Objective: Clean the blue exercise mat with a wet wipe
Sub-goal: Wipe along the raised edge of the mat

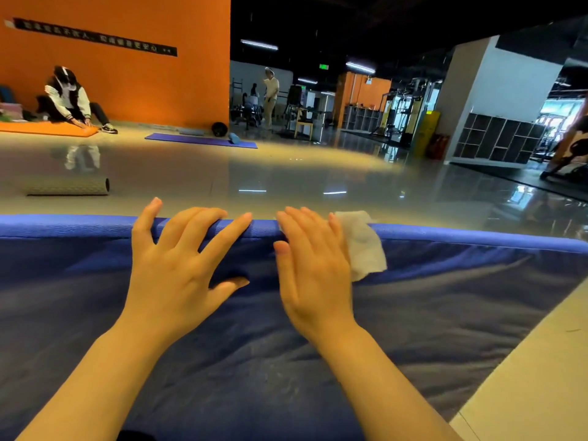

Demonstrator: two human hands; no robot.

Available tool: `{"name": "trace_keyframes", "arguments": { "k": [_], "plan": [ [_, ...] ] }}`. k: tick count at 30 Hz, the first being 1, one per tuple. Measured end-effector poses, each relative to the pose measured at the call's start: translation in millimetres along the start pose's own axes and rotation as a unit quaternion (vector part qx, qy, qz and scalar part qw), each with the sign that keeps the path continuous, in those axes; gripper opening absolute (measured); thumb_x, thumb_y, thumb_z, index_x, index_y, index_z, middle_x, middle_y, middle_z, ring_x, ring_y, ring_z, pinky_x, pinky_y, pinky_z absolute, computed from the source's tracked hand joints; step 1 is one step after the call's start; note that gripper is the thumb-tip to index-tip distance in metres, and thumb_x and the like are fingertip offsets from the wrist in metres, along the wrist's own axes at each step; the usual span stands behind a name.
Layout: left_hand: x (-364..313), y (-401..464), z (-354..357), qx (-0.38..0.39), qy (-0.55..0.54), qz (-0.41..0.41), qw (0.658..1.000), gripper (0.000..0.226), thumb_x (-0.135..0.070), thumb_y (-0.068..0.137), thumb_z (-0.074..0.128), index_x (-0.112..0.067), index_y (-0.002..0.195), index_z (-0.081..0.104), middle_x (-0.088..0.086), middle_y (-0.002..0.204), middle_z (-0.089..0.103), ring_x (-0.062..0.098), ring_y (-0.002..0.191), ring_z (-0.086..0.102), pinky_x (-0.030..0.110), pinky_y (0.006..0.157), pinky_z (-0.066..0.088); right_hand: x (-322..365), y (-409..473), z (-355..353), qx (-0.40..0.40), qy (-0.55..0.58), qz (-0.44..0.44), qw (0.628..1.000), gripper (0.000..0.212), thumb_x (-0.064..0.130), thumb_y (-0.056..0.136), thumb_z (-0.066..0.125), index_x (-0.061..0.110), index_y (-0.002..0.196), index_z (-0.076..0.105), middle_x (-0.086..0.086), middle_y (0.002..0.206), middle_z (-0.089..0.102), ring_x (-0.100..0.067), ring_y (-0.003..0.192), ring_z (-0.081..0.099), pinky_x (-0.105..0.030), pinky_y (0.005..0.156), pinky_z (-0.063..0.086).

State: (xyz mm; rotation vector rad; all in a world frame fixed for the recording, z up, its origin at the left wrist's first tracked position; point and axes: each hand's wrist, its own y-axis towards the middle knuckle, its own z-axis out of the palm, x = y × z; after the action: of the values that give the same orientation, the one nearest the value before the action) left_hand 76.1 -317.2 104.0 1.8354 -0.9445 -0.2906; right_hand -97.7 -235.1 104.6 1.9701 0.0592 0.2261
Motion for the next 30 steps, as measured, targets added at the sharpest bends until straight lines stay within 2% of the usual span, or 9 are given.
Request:
{"name": "trace_keyframes", "arguments": {
  "k": [4, 8, 12, 16, 19, 21, 24, 27, 30],
  "plan": [
    [2.9, -1.5, -2.4, 0.006, 0.001, 0.012, 1.0, 0.07, -0.055, 0.08, 0.056, -0.023, 0.141, 0.047, 0.011, 0.125, 0.058, 0.029, 0.116, 0.048, 0.056, 0.114, 0.014, -22.9, 3.4, -21.1, 0.033, -0.047, -0.066, 0.996, 0.04, 0.027, 0.1, 0.04, 0.007, 0.126, 0.063, -0.007, 0.128, 0.063, -0.023, 0.12, 0.051, -0.037, 0.111, 0.026],
    [4.5, -2.1, -4.7, 0.015, -0.008, 0.014, 1.0, 0.07, -0.056, 0.08, 0.055, -0.024, 0.142, 0.046, 0.011, 0.125, 0.059, 0.029, 0.116, 0.049, 0.056, 0.114, 0.016, -74.4, -1.9, -58.8, 0.039, -0.124, 0.01, 0.991, 0.04, 0.034, 0.097, 0.043, 0.012, 0.123, 0.064, -0.006, 0.124, 0.063, -0.027, 0.117, 0.054, -0.048, 0.111, 0.029],
    [4.1, -3.4, -7.1, 0.018, -0.019, 0.011, 1.0, 0.069, -0.055, 0.08, 0.055, -0.025, 0.142, 0.046, 0.01, 0.125, 0.059, 0.029, 0.115, 0.05, 0.056, 0.112, 0.019, -114.5, -13.5, -89.5, 0.015, -0.179, 0.084, 0.98, 0.048, 0.041, 0.103, 0.031, 0.012, 0.121, 0.064, -0.007, 0.124, 0.063, -0.031, 0.124, 0.052, -0.053, 0.117, 0.015],
    [-0.6, -1.7, -8.2, 0.028, -0.019, -0.007, 0.999, 0.066, -0.054, 0.08, 0.054, -0.026, 0.139, 0.048, 0.008, 0.124, 0.057, 0.028, 0.114, 0.049, 0.054, 0.108, 0.023, -101.4, -12.5, -77.5, -0.017, -0.132, 0.087, 0.987, 0.052, 0.038, 0.106, 0.026, 0.009, 0.117, 0.068, -0.005, 0.121, 0.066, -0.033, 0.12, 0.056, -0.049, 0.119, 0.013],
    [-5.3, 0.8, -10.9, 0.056, -0.01, -0.018, 0.998, 0.068, -0.054, 0.077, 0.055, -0.026, 0.139, 0.048, 0.008, 0.124, 0.057, 0.028, 0.113, 0.048, 0.056, 0.107, 0.023, -72.5, -6.6, -58.6, -0.024, -0.092, 0.024, 0.995, 0.037, 0.028, 0.104, 0.038, 0.009, 0.108, 0.07, -0.003, 0.113, 0.069, -0.031, 0.111, 0.061, -0.051, 0.116, 0.023],
    [-4.9, 3.4, -12.7, 0.087, 0.0, -0.013, 0.996, 0.075, -0.055, 0.073, 0.06, -0.027, 0.142, 0.044, 0.008, 0.125, 0.056, 0.028, 0.114, 0.046, 0.058, 0.107, 0.022, -48.1, -2.8, -42.6, -0.022, -0.066, -0.018, 0.997, 0.035, 0.026, 0.103, 0.04, 0.009, 0.111, 0.07, -0.004, 0.114, 0.069, -0.027, 0.113, 0.058, -0.046, 0.116, 0.021],
    [7.9, 9.2, -19.9, 0.138, 0.015, 0.041, 0.989, 0.088, -0.06, 0.074, 0.061, -0.028, 0.15, 0.033, 0.005, 0.132, 0.053, 0.025, 0.118, 0.044, 0.059, 0.107, 0.025, -27.7, 2.4, -27.8, -0.007, -0.047, -0.04, 0.998, 0.048, 0.035, 0.107, 0.028, 0.012, 0.116, 0.069, -0.003, 0.118, 0.068, -0.023, 0.118, 0.051, -0.041, 0.116, 0.016],
    [28.9, 11.5, -30.0, 0.182, 0.028, 0.099, 0.978, 0.1, -0.057, 0.074, 0.078, -0.028, 0.155, 0.027, 0.005, 0.143, 0.049, 0.024, 0.127, 0.041, 0.06, 0.104, 0.037, -41.6, 4.7, -29.0, 0.022, -0.056, -0.033, 0.998, 0.04, 0.035, 0.103, 0.036, 0.016, 0.122, 0.066, 0.0, 0.122, 0.065, -0.023, 0.12, 0.053, -0.042, 0.116, 0.019],
    [46.6, 1.5, -37.6, 0.179, 0.054, 0.058, 0.981, 0.088, -0.062, 0.084, 0.065, -0.033, 0.156, 0.024, 0.006, 0.142, 0.046, 0.026, 0.131, 0.039, 0.072, 0.102, 0.03, -58.3, 3.7, -30.8, 0.038, -0.07, -0.013, 0.997, 0.038, 0.035, 0.099, 0.04, 0.016, 0.123, 0.063, 0.001, 0.118, 0.063, -0.026, 0.116, 0.053, -0.038, 0.117, 0.016]
  ]
}}
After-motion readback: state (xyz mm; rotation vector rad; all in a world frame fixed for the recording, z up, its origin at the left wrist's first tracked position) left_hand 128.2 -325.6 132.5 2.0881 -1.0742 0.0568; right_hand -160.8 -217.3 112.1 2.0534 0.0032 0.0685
